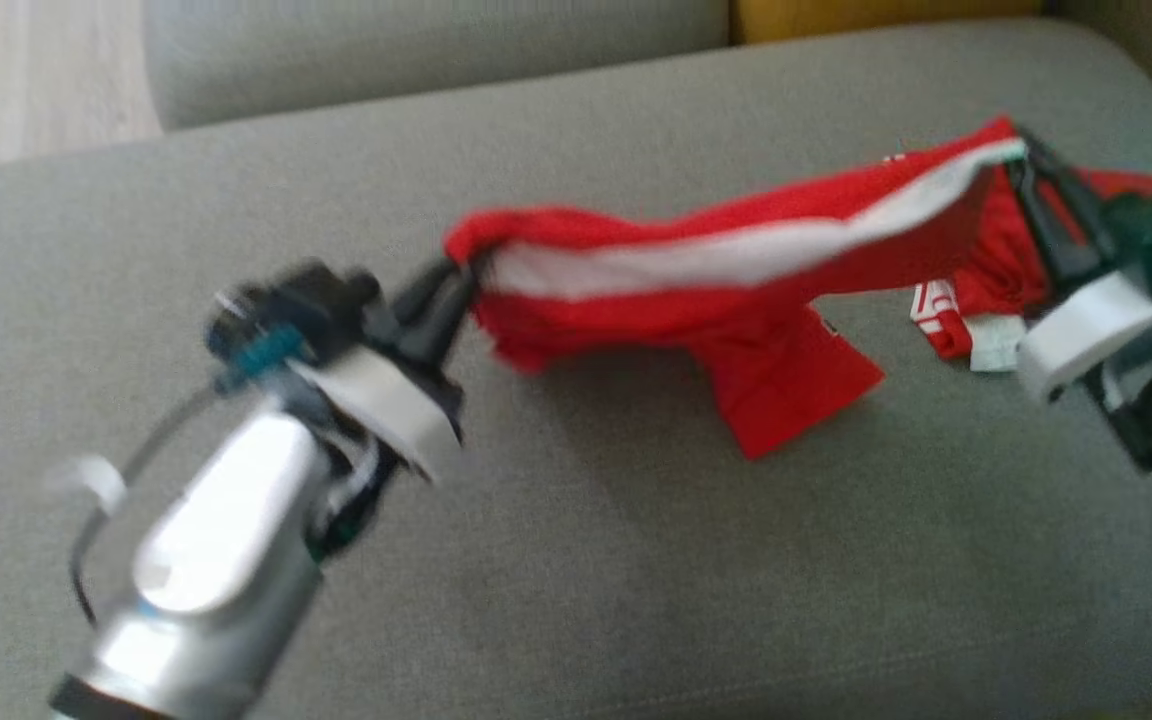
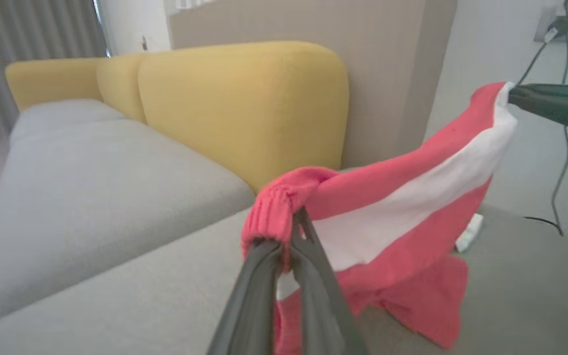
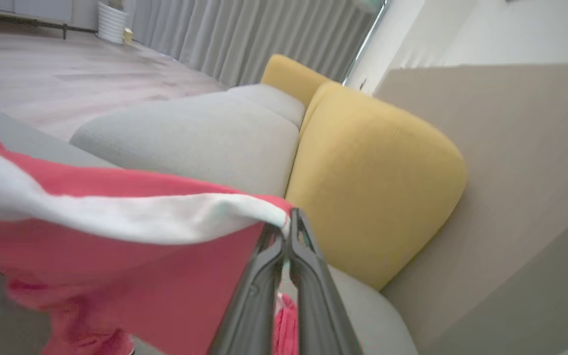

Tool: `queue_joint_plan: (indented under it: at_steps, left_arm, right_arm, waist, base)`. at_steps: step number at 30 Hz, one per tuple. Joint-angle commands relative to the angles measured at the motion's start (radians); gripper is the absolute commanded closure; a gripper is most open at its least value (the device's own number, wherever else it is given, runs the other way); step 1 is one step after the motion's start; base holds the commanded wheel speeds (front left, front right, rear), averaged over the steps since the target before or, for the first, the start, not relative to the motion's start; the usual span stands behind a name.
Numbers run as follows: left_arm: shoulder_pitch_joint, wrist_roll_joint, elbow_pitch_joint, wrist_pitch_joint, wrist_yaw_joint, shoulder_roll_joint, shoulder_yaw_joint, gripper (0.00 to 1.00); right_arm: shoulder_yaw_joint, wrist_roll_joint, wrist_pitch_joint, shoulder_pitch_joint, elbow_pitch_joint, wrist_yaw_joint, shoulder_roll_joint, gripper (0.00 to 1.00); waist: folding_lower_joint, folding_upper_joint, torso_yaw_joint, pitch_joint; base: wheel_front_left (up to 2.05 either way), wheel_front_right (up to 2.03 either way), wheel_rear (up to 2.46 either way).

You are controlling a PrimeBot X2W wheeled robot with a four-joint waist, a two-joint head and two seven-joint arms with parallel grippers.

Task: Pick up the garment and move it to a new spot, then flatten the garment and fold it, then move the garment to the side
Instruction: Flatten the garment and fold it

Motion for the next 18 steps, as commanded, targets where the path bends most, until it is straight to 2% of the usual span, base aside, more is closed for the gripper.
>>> queue_joint_plan:
  at_steps: [1,9,13,18]
  left_arm:
    - [-0.079,-0.006,-0.042,0.003,0.005,0.03,0.048,1.0]
    - [-0.103,-0.124,-0.232,0.242,0.05,0.109,0.139,1.0]
    - [-0.041,-0.203,-0.374,0.372,0.094,0.155,0.18,1.0]
    - [0.046,-0.274,-0.567,0.526,0.14,0.233,0.206,1.0]
  right_arm:
    - [0.008,0.007,0.005,-0.035,-0.038,-0.001,-0.026,1.0]
    - [0.118,0.125,0.131,-0.107,-0.124,-0.001,-0.159,1.0]
    - [0.167,0.258,0.279,-0.067,-0.229,-0.001,-0.24,1.0]
    - [0.14,0.387,0.467,-0.02,-0.38,-0.001,-0.329,1.0]
  waist:
    - [0.0,0.0,0.009,-0.027]
    - [0.0,0.0,0.021,-0.117]
    - [0.0,0.0,0.021,-0.14]
    - [0.0,0.0,0.018,-0.136]
  base:
    - [0.0,0.0,0.0]
    - [0.0,0.0,0.0]
    - [0.0,0.0,0.0]
    - [0.0,0.0,0.0]
